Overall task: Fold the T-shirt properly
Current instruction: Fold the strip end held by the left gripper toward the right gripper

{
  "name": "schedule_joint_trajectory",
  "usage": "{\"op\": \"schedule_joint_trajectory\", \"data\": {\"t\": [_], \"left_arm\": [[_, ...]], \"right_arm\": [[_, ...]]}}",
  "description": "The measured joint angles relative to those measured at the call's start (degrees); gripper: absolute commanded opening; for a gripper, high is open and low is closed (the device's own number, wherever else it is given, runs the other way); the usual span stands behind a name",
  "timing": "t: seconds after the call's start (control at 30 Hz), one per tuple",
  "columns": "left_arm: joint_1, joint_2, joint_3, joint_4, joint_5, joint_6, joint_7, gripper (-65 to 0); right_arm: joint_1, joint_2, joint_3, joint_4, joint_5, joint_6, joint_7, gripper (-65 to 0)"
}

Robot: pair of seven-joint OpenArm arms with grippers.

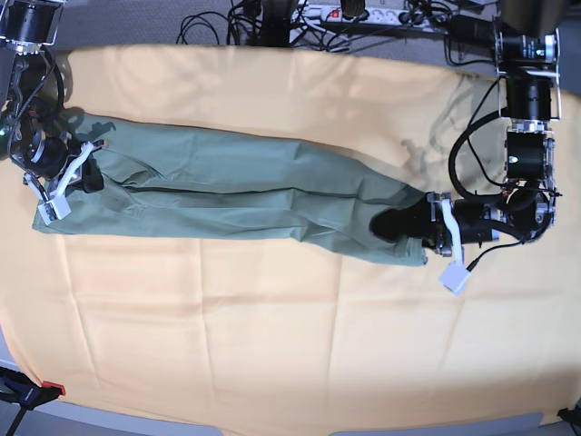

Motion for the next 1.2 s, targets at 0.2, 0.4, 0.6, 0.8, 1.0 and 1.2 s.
{"op": "schedule_joint_trajectory", "data": {"t": [0.2,0.4,0.6,0.8,1.0,1.2], "left_arm": [[0.5,6.2,0.0,0.0,0.0,-0.2,-0.3,-65.0],[0.7,12.3,0.0,0.0,0.0,-3.6,-0.6,-65.0],[2.4,18.2,0.0,-0.2,0.1,-3.6,-1.7,-65.0],[3.3,23.1,0.0,-1.5,9.2,-3.6,-8.7,-65.0],[4.8,26.0,0.0,-4.9,9.7,-3.6,-9.0,-65.0],[4.8,25.9,0.0,-6.0,8.2,-3.6,-9.0,-62.6]], "right_arm": [[0.0,0.0,0.0,0.0,0.0,0.0,0.0,-65.0],[0.0,0.0,0.0,0.0,-0.8,0.0,0.0,-65.0],[0.0,0.0,0.0,0.0,-0.8,0.0,0.0,-65.0],[0.0,0.0,0.0,0.0,-0.8,0.0,0.1,-65.0],[0.0,0.0,0.0,0.0,-0.8,0.0,0.2,-65.0],[0.0,0.0,0.0,0.0,-0.9,0.0,0.2,-65.0]]}}
